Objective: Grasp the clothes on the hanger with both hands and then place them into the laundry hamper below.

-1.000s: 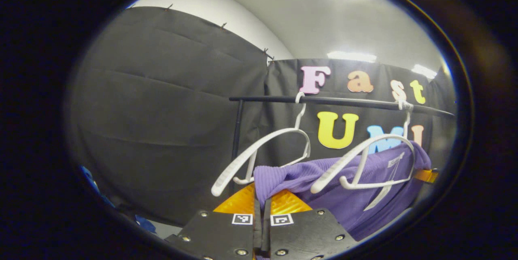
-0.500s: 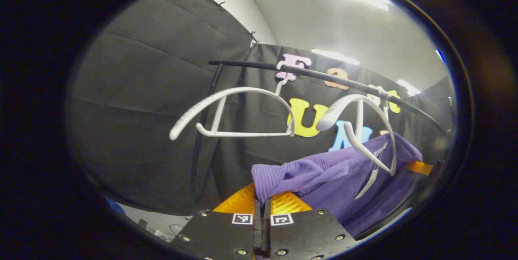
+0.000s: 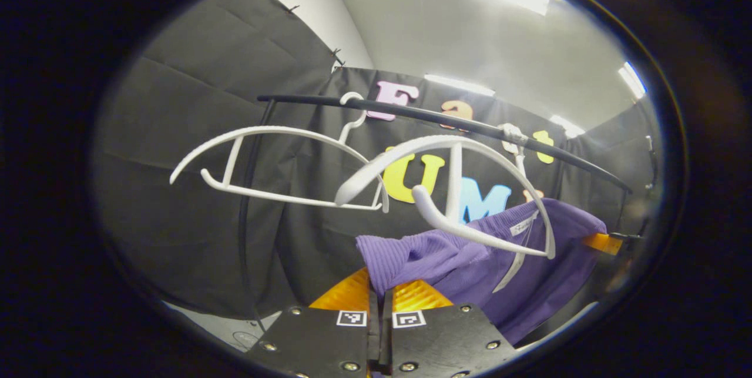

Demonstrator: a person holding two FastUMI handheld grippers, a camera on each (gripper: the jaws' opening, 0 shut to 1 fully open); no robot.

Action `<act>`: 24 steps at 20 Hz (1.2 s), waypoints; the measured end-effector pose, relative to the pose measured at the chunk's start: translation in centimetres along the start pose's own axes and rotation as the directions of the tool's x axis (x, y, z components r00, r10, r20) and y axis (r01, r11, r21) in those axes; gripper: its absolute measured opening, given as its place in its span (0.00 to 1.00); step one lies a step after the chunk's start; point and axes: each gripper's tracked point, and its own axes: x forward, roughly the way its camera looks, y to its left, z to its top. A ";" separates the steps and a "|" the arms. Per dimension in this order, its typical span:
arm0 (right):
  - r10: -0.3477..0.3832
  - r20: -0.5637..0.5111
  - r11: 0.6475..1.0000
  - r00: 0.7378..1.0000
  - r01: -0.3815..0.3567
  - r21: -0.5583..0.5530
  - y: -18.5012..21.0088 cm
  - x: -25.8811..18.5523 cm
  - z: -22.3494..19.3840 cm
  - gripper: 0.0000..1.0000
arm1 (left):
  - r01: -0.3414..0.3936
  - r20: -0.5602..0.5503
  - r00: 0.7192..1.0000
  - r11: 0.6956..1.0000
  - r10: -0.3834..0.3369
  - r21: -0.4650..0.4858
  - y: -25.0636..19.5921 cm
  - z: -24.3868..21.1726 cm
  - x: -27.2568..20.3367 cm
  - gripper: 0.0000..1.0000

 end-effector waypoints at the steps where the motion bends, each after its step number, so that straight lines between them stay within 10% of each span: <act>1: -0.004 0.001 1.000 1.000 0.004 0.008 -0.6 0.0 0.0 0.00 | 0.009 0.000 1.000 1.000 -0.009 -0.003 -0.7 0.0 -0.1 0.01; 15: -0.160 -0.053 0.987 0.986 0.158 -0.028 -11.2 1.1 -3.0 0.00 | 0.147 -0.051 0.988 0.987 -0.144 0.062 -13.0 -2.6 6.1 0.01; 24: -0.106 -0.121 0.994 0.987 0.110 0.026 -12.9 -3.1 -6.0 0.00 | 0.179 -0.113 0.979 0.981 -0.170 0.079 -16.5 -6.5 4.2 0.01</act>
